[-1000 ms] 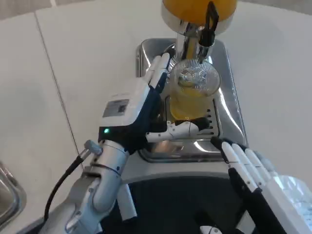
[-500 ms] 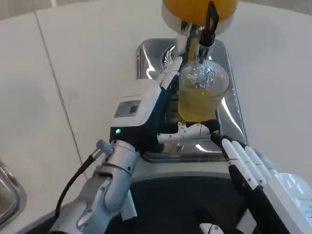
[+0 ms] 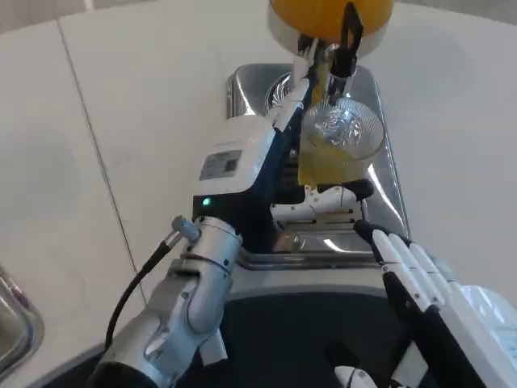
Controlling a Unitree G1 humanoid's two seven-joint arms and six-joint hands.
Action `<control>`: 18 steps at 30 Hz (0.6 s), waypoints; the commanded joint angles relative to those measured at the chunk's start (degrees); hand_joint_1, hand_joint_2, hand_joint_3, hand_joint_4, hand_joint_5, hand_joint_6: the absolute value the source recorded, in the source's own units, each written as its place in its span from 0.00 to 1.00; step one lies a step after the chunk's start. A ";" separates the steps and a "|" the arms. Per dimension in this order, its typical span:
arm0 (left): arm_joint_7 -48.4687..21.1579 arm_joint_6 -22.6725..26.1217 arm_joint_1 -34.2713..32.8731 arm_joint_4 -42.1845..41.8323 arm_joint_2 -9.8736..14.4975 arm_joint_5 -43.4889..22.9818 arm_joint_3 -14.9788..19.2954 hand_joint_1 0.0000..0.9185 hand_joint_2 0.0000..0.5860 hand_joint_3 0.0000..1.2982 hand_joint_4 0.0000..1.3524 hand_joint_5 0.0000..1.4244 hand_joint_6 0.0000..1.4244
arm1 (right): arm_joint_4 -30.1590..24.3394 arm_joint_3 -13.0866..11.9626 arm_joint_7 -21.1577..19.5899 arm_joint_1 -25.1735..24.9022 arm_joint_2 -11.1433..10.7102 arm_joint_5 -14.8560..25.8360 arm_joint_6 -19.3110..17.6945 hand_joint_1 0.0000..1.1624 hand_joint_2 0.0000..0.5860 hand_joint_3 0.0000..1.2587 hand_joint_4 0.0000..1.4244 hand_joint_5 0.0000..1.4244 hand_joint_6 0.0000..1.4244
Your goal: Grasp the cup under the faucet to collect the drink, then remove the cup.
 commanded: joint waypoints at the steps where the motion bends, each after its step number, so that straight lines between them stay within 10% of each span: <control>1: 1.27 1.50 -0.64 0.43 -1.23 1.03 -1.37 0.25 0.08 0.07 0.10 0.29 0.30 | -0.65 -0.71 0.90 -0.03 -0.05 1.14 1.31 0.34 0.71 0.00 0.00 0.00 0.02; 15: 4.01 6.26 -1.04 0.46 -3.53 2.15 -3.78 0.28 0.08 0.13 0.17 0.40 0.47 | -2.93 -0.89 3.71 -1.21 0.50 2.03 4.85 0.34 0.71 0.00 0.00 0.00 0.05; 18: 5.70 7.95 -1.04 0.37 -4.77 2.72 -4.18 0.31 0.08 0.23 0.29 0.54 0.68 | -3.35 -0.94 4.39 -1.72 0.72 1.97 5.94 0.34 0.71 0.00 0.00 0.00 0.05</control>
